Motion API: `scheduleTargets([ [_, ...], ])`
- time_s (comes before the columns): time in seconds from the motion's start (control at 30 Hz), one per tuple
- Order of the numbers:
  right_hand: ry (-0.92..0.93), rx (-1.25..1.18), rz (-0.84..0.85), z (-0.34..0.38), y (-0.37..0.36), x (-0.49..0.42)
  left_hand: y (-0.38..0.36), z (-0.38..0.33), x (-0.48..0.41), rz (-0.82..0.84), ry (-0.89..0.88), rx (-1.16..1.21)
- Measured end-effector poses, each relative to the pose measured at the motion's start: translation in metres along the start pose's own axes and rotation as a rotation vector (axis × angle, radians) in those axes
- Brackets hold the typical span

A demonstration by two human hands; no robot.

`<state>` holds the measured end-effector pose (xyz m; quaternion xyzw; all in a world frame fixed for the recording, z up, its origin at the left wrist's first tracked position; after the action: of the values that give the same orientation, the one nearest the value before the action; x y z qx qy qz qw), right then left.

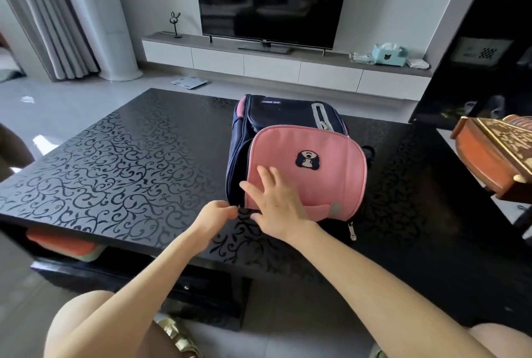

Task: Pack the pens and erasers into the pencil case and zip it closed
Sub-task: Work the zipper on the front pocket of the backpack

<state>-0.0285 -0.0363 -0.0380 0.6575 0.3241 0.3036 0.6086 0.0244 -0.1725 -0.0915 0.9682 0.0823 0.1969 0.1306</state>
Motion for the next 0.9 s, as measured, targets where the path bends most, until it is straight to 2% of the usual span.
scheduleTargets([
  [0.07, -0.027, 0.094, 0.053, 0.006, -0.004, -0.007, 0.002, -0.003, 0.002, 0.006, -0.016, 0.018],
  [0.13, -0.040, 0.159, -0.018, 0.013, -0.003, -0.011, 0.003, -0.012, 0.007, -0.007, -0.047, 0.005],
  [0.2, -0.052, 0.161, -0.153, 0.017, 0.000, -0.015, 0.006, -0.024, 0.011, -0.018, -0.095, -0.047],
  [0.33, -0.017, -0.081, -0.562, 0.015, 0.012, -0.011, 0.009, -0.046, 0.023, -0.009, -0.176, -0.056],
  [0.4, -0.025, -0.137, -0.649, 0.015, 0.012, -0.007, 0.012, -0.051, 0.026, -0.003, -0.191, -0.057],
  [0.53, 0.025, -0.223, -0.641, 0.020, 0.000, -0.007, 0.016, -0.044, 0.032, 0.053, -0.218, 0.032],
  [0.6, 0.056, -0.214, -0.613, 0.023, -0.003, -0.006, 0.021, -0.036, 0.034, -0.047, -0.251, 0.053],
  [0.67, 0.077, -0.189, -0.616, 0.023, 0.000, -0.005, 0.029, -0.026, 0.034, -0.227, -0.284, -0.153],
  [0.73, 0.085, -0.164, -0.648, 0.022, 0.008, -0.003, 0.027, -0.021, 0.029, -0.235, -0.366, -0.409],
  [0.83, 0.117, -0.082, -0.691, 0.025, 0.019, -0.001, 0.006, -0.027, 0.021, -0.111, -0.497, -0.457],
  [0.9, 0.137, -0.067, -0.726, 0.025, 0.024, 0.003, -0.002, -0.032, 0.016, -0.163, -0.569, -0.434],
])
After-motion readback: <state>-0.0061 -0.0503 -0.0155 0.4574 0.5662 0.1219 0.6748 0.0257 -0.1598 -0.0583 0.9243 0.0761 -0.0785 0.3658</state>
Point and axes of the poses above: each hand's wrist, its own x-axis away from the middle knuckle, its own y-axis out of the back of the hand, z = x × y, the point moved 3 cm from there along -x, towards the middle knuckle, and after that the axes turned 12 degrees about z, right-handed, at the moved point
